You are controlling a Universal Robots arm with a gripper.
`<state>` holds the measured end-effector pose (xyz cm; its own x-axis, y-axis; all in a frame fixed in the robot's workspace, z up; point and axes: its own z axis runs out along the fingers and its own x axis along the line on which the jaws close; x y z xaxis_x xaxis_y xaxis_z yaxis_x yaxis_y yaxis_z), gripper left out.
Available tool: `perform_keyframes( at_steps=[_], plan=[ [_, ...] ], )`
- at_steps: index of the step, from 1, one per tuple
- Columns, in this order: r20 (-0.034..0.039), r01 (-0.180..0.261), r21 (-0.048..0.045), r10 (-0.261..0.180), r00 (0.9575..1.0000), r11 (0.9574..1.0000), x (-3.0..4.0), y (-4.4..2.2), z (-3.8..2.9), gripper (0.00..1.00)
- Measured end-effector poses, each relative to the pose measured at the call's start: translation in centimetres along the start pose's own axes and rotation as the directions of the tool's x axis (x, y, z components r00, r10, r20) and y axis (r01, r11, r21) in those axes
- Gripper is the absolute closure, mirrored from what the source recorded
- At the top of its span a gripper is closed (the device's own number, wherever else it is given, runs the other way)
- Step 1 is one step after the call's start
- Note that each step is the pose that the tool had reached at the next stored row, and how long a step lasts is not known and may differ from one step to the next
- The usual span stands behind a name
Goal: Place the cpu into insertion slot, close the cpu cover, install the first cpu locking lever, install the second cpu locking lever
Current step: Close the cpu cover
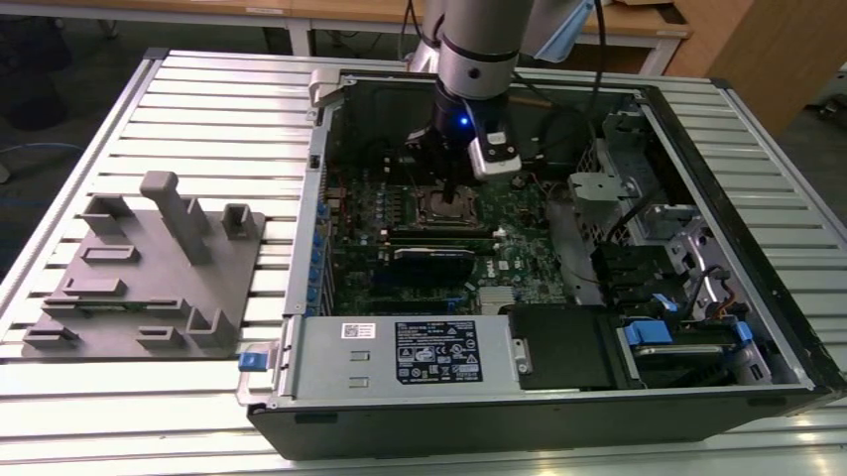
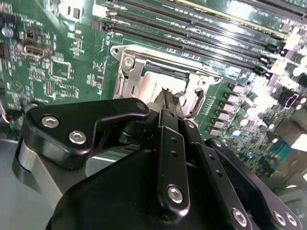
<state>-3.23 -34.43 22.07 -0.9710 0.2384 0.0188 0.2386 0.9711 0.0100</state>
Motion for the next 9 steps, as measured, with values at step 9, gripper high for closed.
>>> perform_keyframes(
  at_steps=[9],
  plan=[
    [-0.0014,0.112,0.0,-0.112,0.9937,0.9937,0.0,0.0,0.05,0.9]
  ],
)
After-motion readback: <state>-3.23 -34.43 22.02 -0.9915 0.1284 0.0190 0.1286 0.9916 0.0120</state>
